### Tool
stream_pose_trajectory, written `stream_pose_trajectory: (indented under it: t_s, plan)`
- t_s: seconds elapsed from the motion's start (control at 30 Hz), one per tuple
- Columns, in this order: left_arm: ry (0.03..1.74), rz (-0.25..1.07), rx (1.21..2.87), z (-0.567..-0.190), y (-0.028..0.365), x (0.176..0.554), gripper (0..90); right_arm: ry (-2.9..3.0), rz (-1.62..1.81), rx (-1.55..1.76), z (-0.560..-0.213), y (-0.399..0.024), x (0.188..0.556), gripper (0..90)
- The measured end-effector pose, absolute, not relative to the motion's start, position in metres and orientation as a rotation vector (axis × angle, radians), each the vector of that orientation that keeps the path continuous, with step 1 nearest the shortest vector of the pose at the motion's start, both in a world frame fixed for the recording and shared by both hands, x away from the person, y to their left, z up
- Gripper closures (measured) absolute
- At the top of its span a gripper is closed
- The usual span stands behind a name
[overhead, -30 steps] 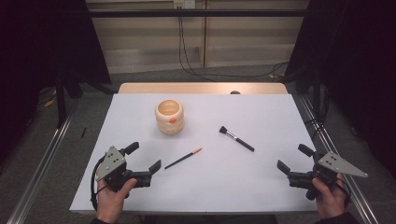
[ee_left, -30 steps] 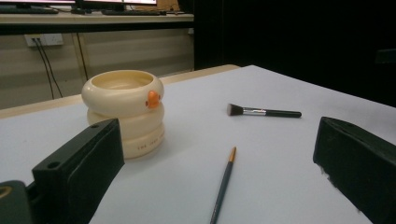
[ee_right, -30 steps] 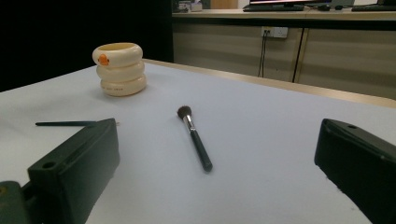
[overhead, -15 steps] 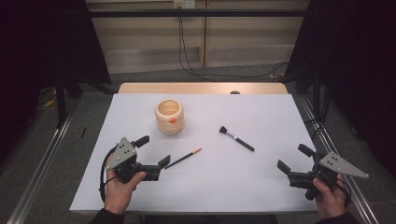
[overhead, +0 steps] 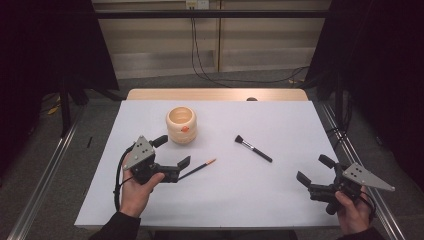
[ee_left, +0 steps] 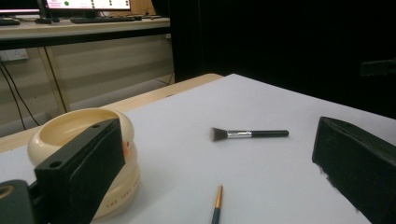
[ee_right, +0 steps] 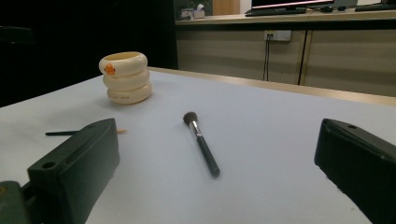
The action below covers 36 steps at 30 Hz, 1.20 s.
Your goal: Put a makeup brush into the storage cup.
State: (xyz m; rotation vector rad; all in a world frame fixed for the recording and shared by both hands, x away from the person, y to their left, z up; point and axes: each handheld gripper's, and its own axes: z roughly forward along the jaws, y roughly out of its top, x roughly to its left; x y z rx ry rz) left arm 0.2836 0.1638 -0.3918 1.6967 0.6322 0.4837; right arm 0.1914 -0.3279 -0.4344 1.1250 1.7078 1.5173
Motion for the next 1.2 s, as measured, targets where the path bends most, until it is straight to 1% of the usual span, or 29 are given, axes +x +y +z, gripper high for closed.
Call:
stream_pose_trajectory:
  t_s: [0.13,0.3,0.47,0.6,0.63,0.8,0.97,1.2]
  plan:
    - [0.626,0.478,1.704,-0.388,0.16,0.29,2.0,1.702,1.525,1.133,-0.435,-0.327,0.192,0.0]
    - [0.613,0.455,1.673,-0.386,0.155,0.296,3.1,1.702,1.526,1.132,-0.435,-0.327,0.192,0.0]
    - [0.587,0.437,1.69,-0.385,0.147,0.302,3.1,1.7,1.53,1.149,-0.435,-0.328,0.191,0.0]
    - [0.587,0.444,1.715,-0.382,0.142,0.308,3.1,1.702,1.529,1.143,-0.435,-0.329,0.191,0.0]
    - [0.575,0.421,1.711,-0.381,0.14,0.31,3.3,1.696,1.531,1.157,-0.435,-0.328,0.191,0.0]
    - [0.564,0.411,1.765,-0.377,0.132,0.318,3.1,1.71,1.529,1.148,-0.435,-0.329,0.191,0.0]
    - [0.561,0.354,1.819,-0.374,0.125,0.327,3.7,1.712,1.529,1.145,-0.435,-0.329,0.191,0.0]
    - [0.583,0.32,1.825,-0.373,0.123,0.336,4.2,1.714,1.524,1.144,-0.435,-0.329,0.191,0.0]
